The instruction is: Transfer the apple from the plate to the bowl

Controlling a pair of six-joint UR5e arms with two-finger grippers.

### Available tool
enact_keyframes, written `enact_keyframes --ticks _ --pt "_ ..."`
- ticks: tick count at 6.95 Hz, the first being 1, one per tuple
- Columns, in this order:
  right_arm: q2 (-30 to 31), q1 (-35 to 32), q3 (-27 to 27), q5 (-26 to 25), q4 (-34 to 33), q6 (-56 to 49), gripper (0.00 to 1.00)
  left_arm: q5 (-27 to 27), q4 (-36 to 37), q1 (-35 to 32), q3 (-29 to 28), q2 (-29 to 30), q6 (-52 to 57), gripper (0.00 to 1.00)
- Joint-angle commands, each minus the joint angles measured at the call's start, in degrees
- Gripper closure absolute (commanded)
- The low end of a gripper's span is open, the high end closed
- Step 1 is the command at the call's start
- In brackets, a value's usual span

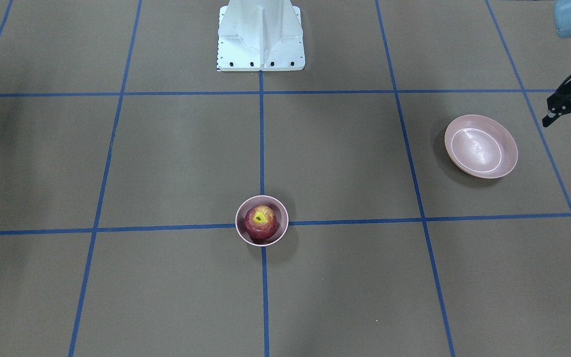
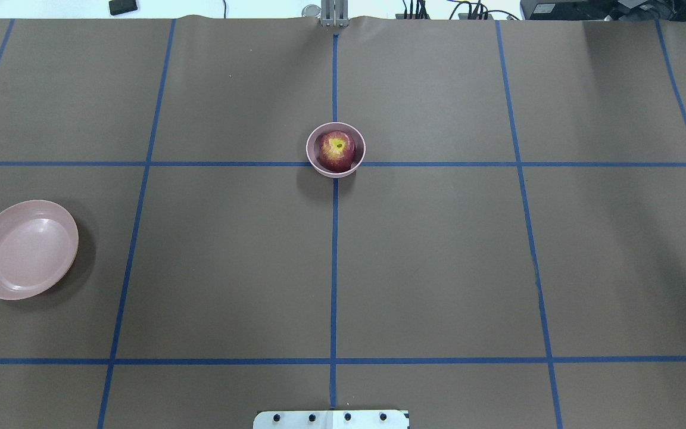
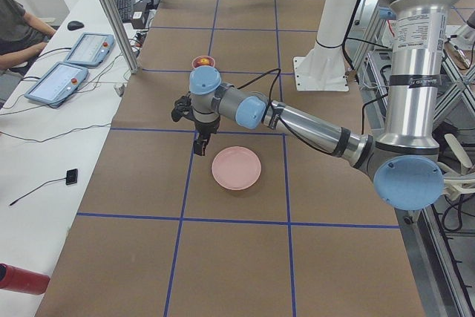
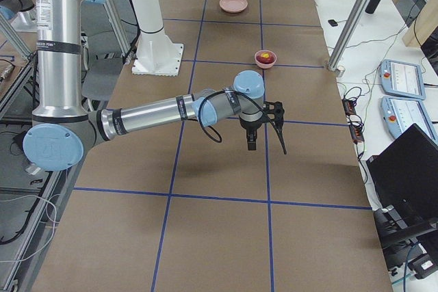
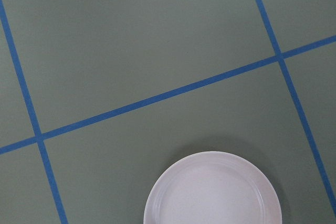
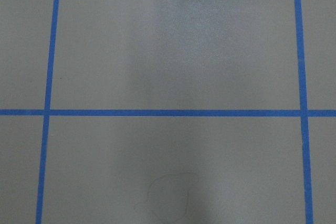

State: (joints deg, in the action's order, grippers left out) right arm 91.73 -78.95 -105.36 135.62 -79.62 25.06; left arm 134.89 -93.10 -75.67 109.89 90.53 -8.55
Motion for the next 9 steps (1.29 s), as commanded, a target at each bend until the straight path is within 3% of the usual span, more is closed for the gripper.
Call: enact_keyframes --ticks 1,2,9 --pt "0.55 0.03 -0.02 0.08 0.08 0.08 0.0 0.03 -0.07 0.0 0.32 0.18 -1.72 0.02" --pt "0.29 0.03 -0.11 0.17 -0.01 0.16 0.0 0.03 0.02 0.0 2.16 0.26 -1.91 0.02" --pt "0.11 0.38 -0.11 -0.09 0.17 -0.01 0.0 -0.59 0.11 0.09 0.68 -0.09 -1.56 0.02"
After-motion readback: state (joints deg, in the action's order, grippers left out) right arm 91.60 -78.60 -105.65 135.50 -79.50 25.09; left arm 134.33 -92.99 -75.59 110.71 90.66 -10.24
